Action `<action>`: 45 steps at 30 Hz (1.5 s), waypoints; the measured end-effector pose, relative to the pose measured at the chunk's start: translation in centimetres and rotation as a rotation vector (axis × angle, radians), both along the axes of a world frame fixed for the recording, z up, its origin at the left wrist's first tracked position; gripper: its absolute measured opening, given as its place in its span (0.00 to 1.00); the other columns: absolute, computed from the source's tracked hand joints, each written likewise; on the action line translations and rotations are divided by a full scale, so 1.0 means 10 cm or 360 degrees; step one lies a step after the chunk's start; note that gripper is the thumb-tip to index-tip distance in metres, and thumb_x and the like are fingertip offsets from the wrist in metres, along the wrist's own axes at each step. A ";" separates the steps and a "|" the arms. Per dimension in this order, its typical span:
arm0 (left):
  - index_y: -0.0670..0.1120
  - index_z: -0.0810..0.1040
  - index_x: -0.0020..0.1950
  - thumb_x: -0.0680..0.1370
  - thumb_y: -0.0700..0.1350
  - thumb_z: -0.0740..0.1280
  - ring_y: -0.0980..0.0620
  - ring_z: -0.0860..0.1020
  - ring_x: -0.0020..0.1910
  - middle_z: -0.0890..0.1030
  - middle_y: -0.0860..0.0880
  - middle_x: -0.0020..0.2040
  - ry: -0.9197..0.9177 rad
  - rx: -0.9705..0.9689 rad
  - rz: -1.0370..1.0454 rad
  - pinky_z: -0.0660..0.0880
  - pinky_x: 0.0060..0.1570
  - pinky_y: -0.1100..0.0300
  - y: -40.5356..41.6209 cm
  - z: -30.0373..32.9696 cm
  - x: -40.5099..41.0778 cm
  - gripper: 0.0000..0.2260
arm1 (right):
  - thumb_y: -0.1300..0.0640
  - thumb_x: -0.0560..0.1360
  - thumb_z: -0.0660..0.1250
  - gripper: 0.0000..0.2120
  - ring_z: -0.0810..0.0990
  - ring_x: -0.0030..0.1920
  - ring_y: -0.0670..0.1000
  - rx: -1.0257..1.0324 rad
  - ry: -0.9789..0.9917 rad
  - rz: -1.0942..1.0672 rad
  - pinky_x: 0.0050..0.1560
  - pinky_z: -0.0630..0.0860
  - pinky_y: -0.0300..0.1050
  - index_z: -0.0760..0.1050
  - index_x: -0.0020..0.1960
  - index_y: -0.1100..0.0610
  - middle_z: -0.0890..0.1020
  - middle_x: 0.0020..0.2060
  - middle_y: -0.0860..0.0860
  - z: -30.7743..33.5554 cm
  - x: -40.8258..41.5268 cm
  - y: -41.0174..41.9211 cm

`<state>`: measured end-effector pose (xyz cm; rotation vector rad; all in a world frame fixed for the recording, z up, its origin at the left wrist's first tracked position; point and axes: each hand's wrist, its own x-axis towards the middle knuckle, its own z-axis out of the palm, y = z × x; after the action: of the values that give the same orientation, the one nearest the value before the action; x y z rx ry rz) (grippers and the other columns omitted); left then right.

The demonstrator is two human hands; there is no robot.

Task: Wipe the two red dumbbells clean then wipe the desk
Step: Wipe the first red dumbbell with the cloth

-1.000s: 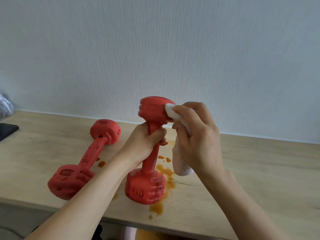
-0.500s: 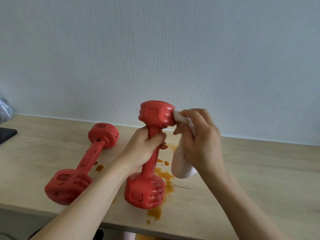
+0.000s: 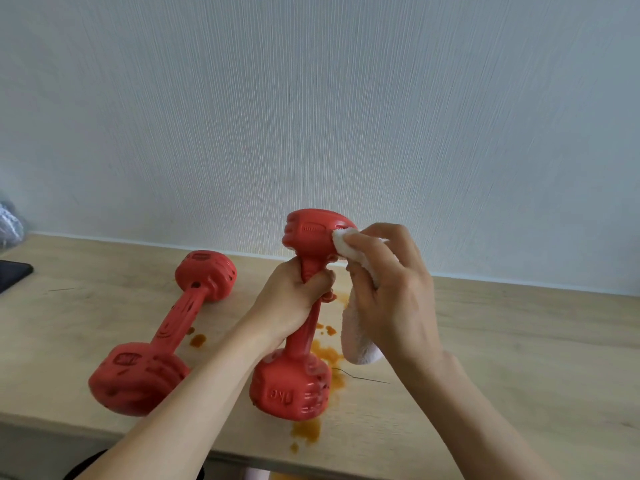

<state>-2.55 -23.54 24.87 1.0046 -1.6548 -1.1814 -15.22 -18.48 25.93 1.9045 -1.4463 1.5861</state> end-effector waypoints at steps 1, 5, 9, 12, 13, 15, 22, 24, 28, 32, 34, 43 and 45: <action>0.48 0.78 0.47 0.69 0.49 0.64 0.54 0.80 0.34 0.79 0.53 0.29 -0.0010 0.0008 0.0000 0.76 0.54 0.41 -0.01 0.00 -0.01 0.09 | 0.65 0.73 0.65 0.15 0.77 0.43 0.58 0.0021 -0.0009 -0.0004 0.38 0.76 0.51 0.77 0.56 0.51 0.78 0.50 0.53 0.00 -0.02 0.00; 0.45 0.78 0.46 0.69 0.50 0.63 0.54 0.81 0.35 0.81 0.49 0.32 -0.0092 -0.0016 0.0041 0.76 0.53 0.42 0.00 0.01 -0.01 0.12 | 0.61 0.74 0.63 0.12 0.76 0.43 0.55 0.0042 0.0034 -0.0092 0.33 0.75 0.50 0.78 0.54 0.50 0.78 0.50 0.51 0.07 0.04 0.06; 0.48 0.77 0.42 0.69 0.49 0.62 0.53 0.82 0.36 0.82 0.48 0.34 -0.0135 -0.0071 0.0093 0.78 0.50 0.45 0.01 0.01 -0.01 0.08 | 0.56 0.76 0.58 0.13 0.75 0.44 0.56 0.0101 0.0124 -0.0078 0.32 0.74 0.51 0.77 0.55 0.49 0.77 0.51 0.51 0.11 0.12 0.07; 0.49 0.76 0.41 0.69 0.49 0.63 0.53 0.81 0.35 0.79 0.53 0.28 -0.0078 -0.0043 0.0101 0.76 0.51 0.45 0.00 0.00 0.00 0.06 | 0.54 0.76 0.55 0.15 0.76 0.44 0.57 0.0218 0.0054 -0.0037 0.34 0.76 0.54 0.79 0.55 0.52 0.77 0.49 0.51 0.04 0.02 0.05; 0.48 0.76 0.41 0.69 0.49 0.63 0.53 0.80 0.34 0.79 0.53 0.27 -0.0059 -0.0031 0.0096 0.76 0.52 0.45 -0.01 0.00 0.01 0.06 | 0.53 0.76 0.53 0.17 0.76 0.44 0.57 0.0257 0.0029 -0.0036 0.35 0.76 0.55 0.79 0.55 0.52 0.77 0.49 0.51 0.02 -0.02 0.05; 0.47 0.76 0.40 0.68 0.49 0.63 0.53 0.80 0.34 0.79 0.54 0.27 -0.0034 -0.0015 0.0089 0.76 0.53 0.43 -0.01 -0.01 0.00 0.07 | 0.52 0.76 0.52 0.18 0.76 0.44 0.57 0.0299 0.0002 -0.0050 0.35 0.76 0.56 0.79 0.54 0.53 0.77 0.48 0.51 0.00 -0.05 0.06; 0.50 0.75 0.41 0.68 0.49 0.62 0.54 0.81 0.35 0.79 0.52 0.30 -0.0089 -0.0076 0.0066 0.76 0.49 0.50 0.02 0.03 0.00 0.05 | 0.54 0.77 0.54 0.15 0.76 0.46 0.56 0.0335 0.0062 -0.0056 0.38 0.76 0.55 0.77 0.56 0.53 0.76 0.49 0.51 0.12 0.00 0.04; 0.48 0.75 0.39 0.69 0.48 0.63 0.56 0.80 0.32 0.78 0.50 0.30 -0.0044 -0.0069 0.0020 0.76 0.49 0.48 0.03 0.02 0.00 0.05 | 0.54 0.76 0.55 0.14 0.77 0.47 0.56 0.0446 -0.0023 -0.0038 0.41 0.76 0.56 0.76 0.56 0.54 0.75 0.49 0.50 0.07 -0.10 0.02; 0.44 0.74 0.38 0.69 0.47 0.64 0.57 0.79 0.32 0.75 0.45 0.33 -0.0012 -0.0058 -0.0029 0.76 0.47 0.50 0.02 0.00 -0.02 0.06 | 0.49 0.75 0.50 0.18 0.78 0.45 0.56 0.0560 -0.0121 -0.0013 0.44 0.76 0.54 0.75 0.53 0.53 0.75 0.49 0.49 0.01 -0.18 -0.03; 0.45 0.75 0.39 0.70 0.47 0.64 0.57 0.80 0.33 0.76 0.47 0.33 -0.0024 -0.0055 -0.0027 0.76 0.45 0.55 0.03 -0.02 -0.01 0.05 | 0.53 0.76 0.54 0.13 0.78 0.45 0.57 0.0430 -0.0260 -0.0032 0.43 0.77 0.55 0.76 0.51 0.53 0.74 0.50 0.50 0.05 -0.14 -0.03; 0.50 0.75 0.41 0.72 0.47 0.64 0.58 0.80 0.33 0.79 0.48 0.33 -0.0082 -0.0099 0.0005 0.76 0.44 0.56 0.02 -0.01 -0.02 0.02 | 0.56 0.76 0.56 0.12 0.76 0.47 0.57 0.0238 -0.0151 -0.0056 0.43 0.76 0.52 0.77 0.53 0.54 0.74 0.53 0.52 0.11 -0.02 0.01; 0.55 0.75 0.37 0.70 0.46 0.62 0.49 0.81 0.37 0.82 0.42 0.36 -0.0227 -0.0296 -0.0025 0.74 0.37 0.60 0.03 0.03 -0.03 0.04 | 0.56 0.78 0.58 0.08 0.68 0.51 0.51 0.0059 -0.0068 0.0118 0.52 0.67 0.43 0.75 0.52 0.51 0.70 0.50 0.42 0.17 0.04 -0.13; 0.54 0.75 0.36 0.70 0.46 0.63 0.43 0.80 0.38 0.80 0.39 0.35 -0.0215 -0.0281 -0.0081 0.75 0.40 0.51 0.02 0.01 -0.04 0.04 | 0.54 0.79 0.60 0.04 0.72 0.51 0.52 0.0193 -0.0365 0.0185 0.53 0.69 0.43 0.73 0.50 0.52 0.71 0.49 0.42 0.18 -0.05 -0.19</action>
<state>-2.94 -23.36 24.95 0.9529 -1.8658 -0.9978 -15.76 -20.37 27.69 1.9575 -1.5805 1.8624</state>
